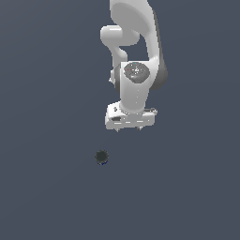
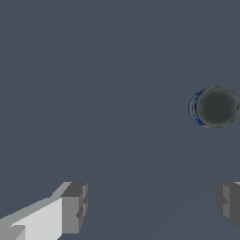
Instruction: Pick up the object and move it to a goal position.
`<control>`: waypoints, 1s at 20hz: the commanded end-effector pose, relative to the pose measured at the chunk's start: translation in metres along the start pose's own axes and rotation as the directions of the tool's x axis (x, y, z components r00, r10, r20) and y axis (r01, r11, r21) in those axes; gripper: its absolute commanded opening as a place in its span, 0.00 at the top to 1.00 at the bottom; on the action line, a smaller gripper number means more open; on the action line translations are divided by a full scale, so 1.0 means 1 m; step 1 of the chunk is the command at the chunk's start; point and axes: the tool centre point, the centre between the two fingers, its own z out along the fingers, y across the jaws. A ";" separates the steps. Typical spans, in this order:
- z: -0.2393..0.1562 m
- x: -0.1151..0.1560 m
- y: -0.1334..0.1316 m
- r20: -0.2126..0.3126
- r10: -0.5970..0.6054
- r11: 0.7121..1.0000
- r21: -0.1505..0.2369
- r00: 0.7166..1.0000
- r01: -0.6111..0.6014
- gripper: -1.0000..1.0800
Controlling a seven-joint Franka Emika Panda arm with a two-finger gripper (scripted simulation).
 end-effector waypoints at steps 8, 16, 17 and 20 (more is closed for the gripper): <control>0.014 0.016 0.023 -0.006 -0.117 0.993 -0.001 0.993 0.117 0.04; 0.034 0.036 0.056 -0.015 -0.273 0.962 -0.002 0.962 0.273 0.04; 0.037 0.038 0.061 -0.017 -0.293 0.956 -0.002 0.956 0.293 0.04; 0.046 0.044 0.074 -0.020 -0.351 0.937 -0.003 0.936 0.351 0.04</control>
